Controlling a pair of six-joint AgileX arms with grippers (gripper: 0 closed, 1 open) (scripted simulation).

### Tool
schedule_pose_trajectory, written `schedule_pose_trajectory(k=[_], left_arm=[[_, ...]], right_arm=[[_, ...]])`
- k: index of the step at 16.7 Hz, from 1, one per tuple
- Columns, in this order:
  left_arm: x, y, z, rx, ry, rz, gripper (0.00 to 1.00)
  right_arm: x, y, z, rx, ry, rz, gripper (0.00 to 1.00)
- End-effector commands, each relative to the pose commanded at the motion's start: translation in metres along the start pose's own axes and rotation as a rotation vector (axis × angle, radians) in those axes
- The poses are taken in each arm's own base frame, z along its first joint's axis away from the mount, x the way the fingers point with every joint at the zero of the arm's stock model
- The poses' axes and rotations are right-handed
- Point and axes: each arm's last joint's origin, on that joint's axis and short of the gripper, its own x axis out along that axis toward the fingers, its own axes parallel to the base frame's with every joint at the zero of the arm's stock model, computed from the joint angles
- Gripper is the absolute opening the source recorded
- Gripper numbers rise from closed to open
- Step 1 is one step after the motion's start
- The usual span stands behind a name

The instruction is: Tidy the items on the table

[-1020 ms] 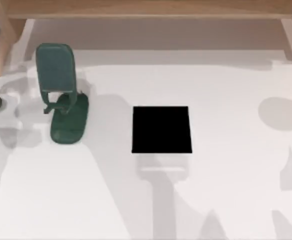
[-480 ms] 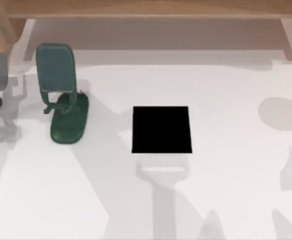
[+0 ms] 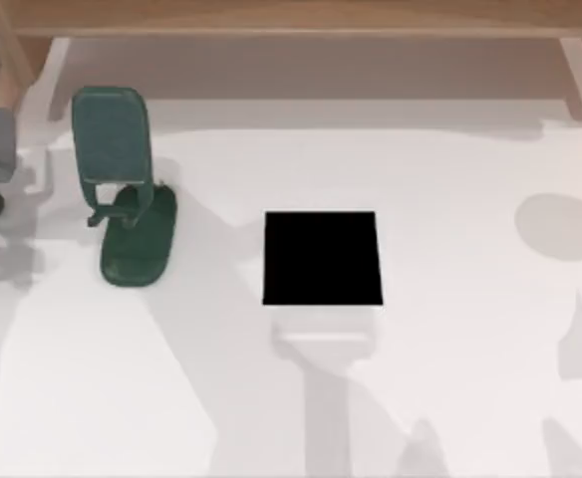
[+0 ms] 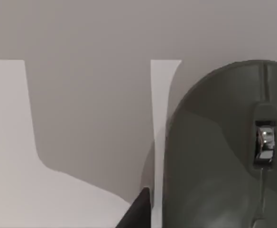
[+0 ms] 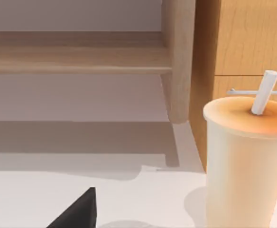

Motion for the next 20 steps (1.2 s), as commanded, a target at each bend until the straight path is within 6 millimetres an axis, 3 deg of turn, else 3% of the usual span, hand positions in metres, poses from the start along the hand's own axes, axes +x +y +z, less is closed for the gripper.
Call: schedule_pose_trajectory(k=[5, 6, 13, 16, 20], left_arm=[[0.0, 0.0, 0.0, 0.0, 0.0, 0.0, 0.02], [0.0, 0.0, 0.0, 0.0, 0.0, 0.0, 0.0], [0.0, 0.0, 0.0, 0.0, 0.0, 0.0, 0.0], [-0.009, -0.004, -0.002, -0.015, 0.015, -0.011, 0.0], [-0.005, -0.022, -0.004, -0.034, 0.091, -0.137, 0.0]], right_arm=[[0.0, 0.0, 0.0, 0.0, 0.0, 0.0, 1.0], [0.0, 0.0, 0.0, 0.0, 0.0, 0.0, 1.0], [0.0, 0.0, 0.0, 0.0, 0.0, 0.0, 1.0], [0.0, 0.0, 0.0, 0.0, 0.0, 0.0, 1.0], [0.0, 0.0, 0.0, 0.0, 0.0, 0.0, 1.0]])
